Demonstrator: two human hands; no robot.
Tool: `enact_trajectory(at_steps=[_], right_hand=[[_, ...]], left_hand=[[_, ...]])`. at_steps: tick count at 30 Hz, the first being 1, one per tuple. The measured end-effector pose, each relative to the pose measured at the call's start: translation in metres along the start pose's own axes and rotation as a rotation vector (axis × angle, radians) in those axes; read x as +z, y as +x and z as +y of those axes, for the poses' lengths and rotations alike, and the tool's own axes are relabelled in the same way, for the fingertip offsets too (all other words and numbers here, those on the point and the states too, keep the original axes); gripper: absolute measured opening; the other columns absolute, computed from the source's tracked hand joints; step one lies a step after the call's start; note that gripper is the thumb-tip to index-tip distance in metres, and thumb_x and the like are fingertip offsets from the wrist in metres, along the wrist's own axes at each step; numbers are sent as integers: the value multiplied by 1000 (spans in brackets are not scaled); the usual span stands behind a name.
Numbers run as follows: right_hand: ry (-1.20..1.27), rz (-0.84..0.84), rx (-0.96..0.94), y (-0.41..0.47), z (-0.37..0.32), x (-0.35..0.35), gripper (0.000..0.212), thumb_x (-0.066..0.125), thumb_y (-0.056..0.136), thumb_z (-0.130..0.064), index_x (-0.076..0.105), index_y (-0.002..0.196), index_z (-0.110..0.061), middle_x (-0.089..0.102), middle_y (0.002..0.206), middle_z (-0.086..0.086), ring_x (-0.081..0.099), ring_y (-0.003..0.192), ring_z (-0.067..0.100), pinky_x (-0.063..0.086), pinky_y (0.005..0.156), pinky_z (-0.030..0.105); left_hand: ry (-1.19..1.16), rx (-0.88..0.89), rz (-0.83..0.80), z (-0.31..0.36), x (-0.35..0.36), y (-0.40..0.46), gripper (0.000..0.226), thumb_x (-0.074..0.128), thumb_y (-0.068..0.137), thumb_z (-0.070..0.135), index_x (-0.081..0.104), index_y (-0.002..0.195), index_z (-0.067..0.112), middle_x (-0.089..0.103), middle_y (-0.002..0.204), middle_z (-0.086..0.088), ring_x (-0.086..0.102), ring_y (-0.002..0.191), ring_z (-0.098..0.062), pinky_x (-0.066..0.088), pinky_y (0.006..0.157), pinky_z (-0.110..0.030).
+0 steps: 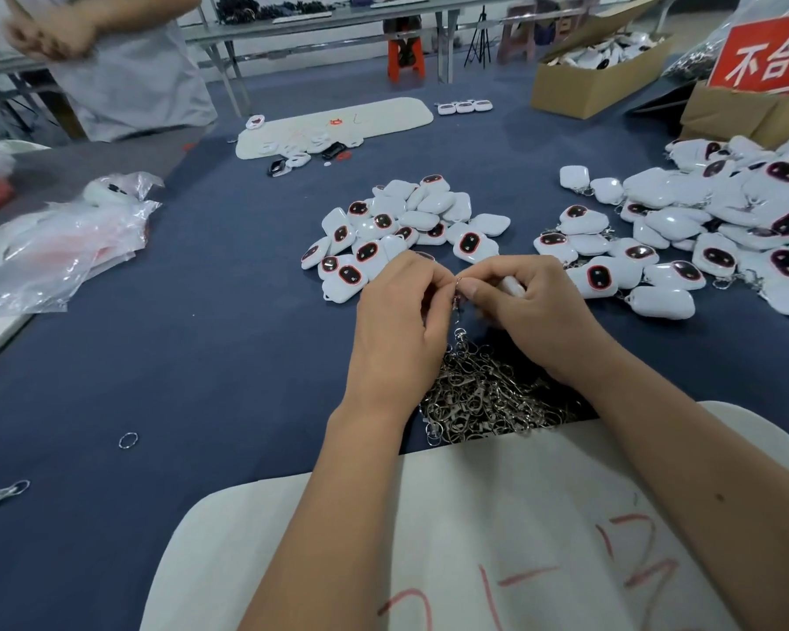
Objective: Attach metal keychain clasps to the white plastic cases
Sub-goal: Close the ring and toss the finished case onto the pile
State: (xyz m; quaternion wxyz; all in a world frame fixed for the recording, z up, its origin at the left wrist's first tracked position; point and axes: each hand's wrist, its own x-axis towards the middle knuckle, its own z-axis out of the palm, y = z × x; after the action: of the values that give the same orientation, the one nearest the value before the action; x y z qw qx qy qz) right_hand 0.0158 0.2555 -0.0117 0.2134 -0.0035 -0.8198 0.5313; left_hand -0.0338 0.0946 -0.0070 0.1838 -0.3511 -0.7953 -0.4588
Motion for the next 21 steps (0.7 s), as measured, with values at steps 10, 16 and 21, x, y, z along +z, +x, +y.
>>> enact_trajectory(at_steps=[10, 16, 21], right_hand=[[-276, 111, -233, -4, -7, 3, 12, 71, 92, 0, 80, 91, -9, 76, 82, 2, 69, 79, 23, 54, 77, 43], [-496, 109, -400, -5, -9, 1, 9, 71, 93, 1, 78, 92, -5, 76, 85, 5, 68, 80, 25, 54, 74, 45], [-313, 137, -259, -7, -9, 5, 12, 72, 92, -1, 81, 93, -9, 77, 82, -1, 69, 77, 16, 54, 75, 37]], left_hand=[[32, 6, -28, 1, -2, -1, 13, 64, 96, 4, 69, 85, 11, 63, 87, 0, 55, 82, -13, 47, 75, -29], [49, -22, -58, 0, -1, -3, 15, 63, 98, 5, 68, 85, 11, 62, 86, 0, 56, 82, -17, 47, 74, -35], [22, -30, -24, 3, 2, -3, 17, 61, 98, 5, 64, 83, 12, 61, 87, 2, 55, 81, -14, 46, 71, -32]])
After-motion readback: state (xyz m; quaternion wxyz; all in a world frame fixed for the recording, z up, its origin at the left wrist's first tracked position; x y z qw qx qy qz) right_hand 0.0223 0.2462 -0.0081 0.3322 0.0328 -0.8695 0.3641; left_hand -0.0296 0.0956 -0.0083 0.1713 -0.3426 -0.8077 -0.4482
